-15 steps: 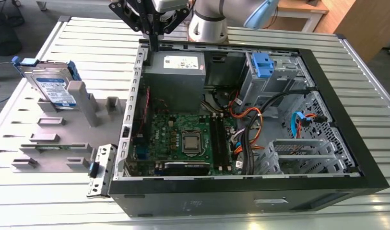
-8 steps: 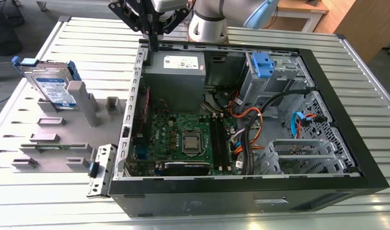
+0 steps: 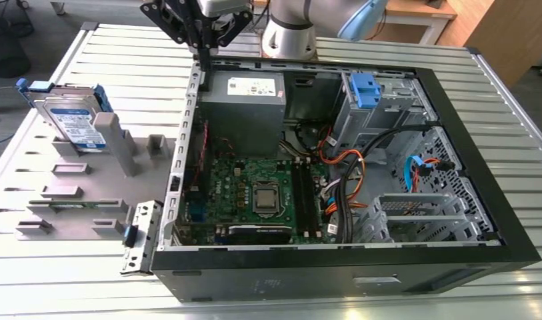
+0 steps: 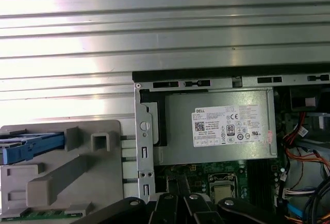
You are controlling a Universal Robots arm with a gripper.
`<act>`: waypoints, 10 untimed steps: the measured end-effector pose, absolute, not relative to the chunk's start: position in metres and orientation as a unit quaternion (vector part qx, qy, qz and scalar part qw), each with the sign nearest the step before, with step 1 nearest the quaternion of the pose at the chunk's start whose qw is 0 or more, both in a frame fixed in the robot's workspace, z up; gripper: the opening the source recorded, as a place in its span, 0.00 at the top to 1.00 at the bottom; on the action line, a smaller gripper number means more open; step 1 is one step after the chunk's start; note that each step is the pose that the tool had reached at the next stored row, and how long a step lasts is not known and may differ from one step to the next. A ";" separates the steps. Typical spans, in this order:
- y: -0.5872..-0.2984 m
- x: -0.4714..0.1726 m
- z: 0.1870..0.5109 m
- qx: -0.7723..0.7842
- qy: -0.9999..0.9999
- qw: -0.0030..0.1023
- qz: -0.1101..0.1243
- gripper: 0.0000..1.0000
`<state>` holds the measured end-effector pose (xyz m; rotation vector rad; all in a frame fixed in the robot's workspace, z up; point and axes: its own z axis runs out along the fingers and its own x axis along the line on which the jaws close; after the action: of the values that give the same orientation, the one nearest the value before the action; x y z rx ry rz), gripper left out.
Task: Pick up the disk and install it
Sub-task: 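Reach for the disk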
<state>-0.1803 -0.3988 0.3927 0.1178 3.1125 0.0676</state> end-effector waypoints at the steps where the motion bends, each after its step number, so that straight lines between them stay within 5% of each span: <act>1: -0.399 -0.182 0.393 0.038 0.999 0.013 0.022 0.89; 10: -0.399 -0.193 0.392 0.038 0.999 0.013 0.021 0.89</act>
<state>-0.1933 -0.3988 0.3925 0.1180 3.1125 0.0664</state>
